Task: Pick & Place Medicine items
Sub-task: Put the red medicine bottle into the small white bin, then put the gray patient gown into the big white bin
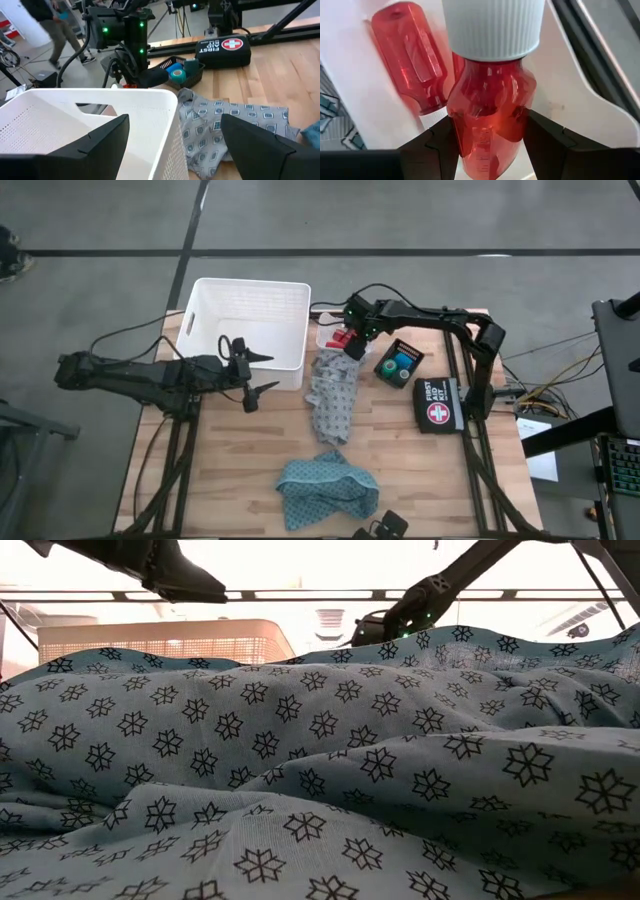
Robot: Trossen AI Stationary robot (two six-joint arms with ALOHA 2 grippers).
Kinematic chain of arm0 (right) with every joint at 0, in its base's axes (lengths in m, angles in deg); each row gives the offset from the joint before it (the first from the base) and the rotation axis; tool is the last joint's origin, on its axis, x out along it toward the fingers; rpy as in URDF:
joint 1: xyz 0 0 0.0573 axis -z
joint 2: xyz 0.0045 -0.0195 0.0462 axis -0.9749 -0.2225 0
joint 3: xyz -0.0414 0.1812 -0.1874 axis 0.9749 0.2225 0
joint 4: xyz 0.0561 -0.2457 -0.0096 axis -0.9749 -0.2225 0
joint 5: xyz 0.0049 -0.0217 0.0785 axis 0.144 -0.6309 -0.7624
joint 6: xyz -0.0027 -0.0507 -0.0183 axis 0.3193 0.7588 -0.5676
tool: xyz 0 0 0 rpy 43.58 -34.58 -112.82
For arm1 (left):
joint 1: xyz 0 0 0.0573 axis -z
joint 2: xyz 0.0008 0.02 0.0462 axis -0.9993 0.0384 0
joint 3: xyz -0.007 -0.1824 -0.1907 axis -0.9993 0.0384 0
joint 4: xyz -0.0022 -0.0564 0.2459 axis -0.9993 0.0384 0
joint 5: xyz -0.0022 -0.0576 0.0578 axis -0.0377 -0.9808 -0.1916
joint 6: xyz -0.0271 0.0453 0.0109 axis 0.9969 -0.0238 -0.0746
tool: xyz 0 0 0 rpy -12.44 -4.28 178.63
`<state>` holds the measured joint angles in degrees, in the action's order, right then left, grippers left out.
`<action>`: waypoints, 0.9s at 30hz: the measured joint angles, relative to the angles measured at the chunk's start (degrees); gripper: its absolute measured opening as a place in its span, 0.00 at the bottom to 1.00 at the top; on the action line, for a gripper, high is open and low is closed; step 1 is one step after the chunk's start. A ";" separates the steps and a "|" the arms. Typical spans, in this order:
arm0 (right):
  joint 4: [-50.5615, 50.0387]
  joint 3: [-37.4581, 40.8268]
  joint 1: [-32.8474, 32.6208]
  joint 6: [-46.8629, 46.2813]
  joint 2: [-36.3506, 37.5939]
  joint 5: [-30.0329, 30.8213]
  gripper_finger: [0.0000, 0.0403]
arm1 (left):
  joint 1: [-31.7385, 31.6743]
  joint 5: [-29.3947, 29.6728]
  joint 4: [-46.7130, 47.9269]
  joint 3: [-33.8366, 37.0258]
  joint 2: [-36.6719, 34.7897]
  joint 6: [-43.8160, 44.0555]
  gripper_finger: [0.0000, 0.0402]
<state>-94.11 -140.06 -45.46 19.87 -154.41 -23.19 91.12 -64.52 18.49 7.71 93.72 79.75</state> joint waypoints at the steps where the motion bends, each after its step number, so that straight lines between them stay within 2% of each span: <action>1: 0.01 0.00 -0.02 0.00 -0.40 0.01 0.45 | -0.02 0.00 0.29 0.00 0.00 -0.02 0.79; 13: 0.27 -0.02 0.48 -0.03 -3.73 -0.10 0.46 | -0.02 0.00 1.18 0.02 0.00 -0.02 0.79; 27: 1.34 0.04 0.46 1.07 -2.37 0.17 0.58 | 0.00 0.00 1.18 0.02 0.00 -0.02 0.80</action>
<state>-92.77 -140.02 -45.00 20.94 -156.79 -23.02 91.12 -64.52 19.67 7.73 93.72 79.73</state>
